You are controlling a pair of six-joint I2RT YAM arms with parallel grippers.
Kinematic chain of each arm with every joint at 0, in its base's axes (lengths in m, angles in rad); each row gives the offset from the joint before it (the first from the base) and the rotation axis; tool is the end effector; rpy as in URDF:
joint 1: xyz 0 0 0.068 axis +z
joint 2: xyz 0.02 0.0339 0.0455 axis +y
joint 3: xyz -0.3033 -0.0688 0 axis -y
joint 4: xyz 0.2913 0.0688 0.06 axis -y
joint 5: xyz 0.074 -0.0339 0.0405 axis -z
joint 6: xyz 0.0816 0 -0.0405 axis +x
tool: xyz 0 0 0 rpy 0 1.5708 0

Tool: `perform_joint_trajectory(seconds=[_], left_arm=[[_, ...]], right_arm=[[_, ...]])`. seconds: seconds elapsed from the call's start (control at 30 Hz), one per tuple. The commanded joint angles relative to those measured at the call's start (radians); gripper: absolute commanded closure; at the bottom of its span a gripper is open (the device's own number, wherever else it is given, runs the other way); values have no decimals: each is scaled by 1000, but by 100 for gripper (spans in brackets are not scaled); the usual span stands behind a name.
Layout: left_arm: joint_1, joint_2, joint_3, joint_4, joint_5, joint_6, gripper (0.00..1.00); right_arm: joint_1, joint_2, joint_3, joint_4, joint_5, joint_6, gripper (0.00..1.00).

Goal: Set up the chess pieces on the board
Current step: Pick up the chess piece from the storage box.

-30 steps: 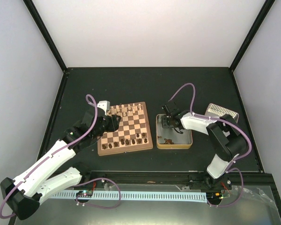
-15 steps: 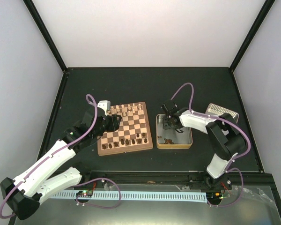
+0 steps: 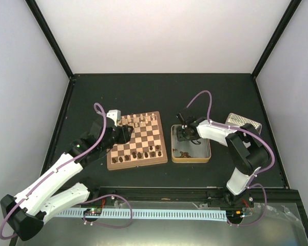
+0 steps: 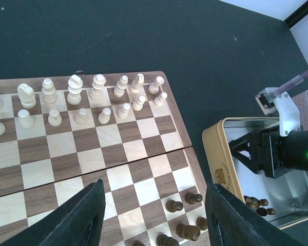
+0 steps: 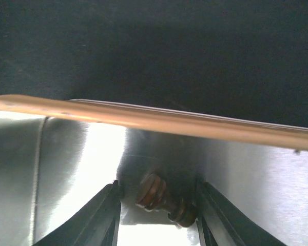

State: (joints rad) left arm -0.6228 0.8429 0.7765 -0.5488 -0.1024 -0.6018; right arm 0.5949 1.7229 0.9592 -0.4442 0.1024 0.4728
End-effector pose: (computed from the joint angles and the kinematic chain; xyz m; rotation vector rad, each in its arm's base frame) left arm 0.1995 -0.1330 0.2909 -0.0359 2.2420 -0.5731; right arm 0.3135 0.2021 0.1101 -0.1432 2.7710 0.1366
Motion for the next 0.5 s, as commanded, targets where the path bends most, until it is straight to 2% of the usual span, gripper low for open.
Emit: perform_joint_trajectory(seconds=[0.0,0.13,0.33,0.47], left_arm=[[5,-25,-2,27,8,9,45],[5,-28,-4,26,12,10,45],[7,-29,-9,32,12,8,45],[8,-31,-13,35,16,6,45]], right_arm=[[2,-10,9,-12,-104,31,59],[2,8,31,-74,-24,8,56],[2,-46,-4,-59,-151,-15,56],[2,-14,21,-63,-95,-30,61]])
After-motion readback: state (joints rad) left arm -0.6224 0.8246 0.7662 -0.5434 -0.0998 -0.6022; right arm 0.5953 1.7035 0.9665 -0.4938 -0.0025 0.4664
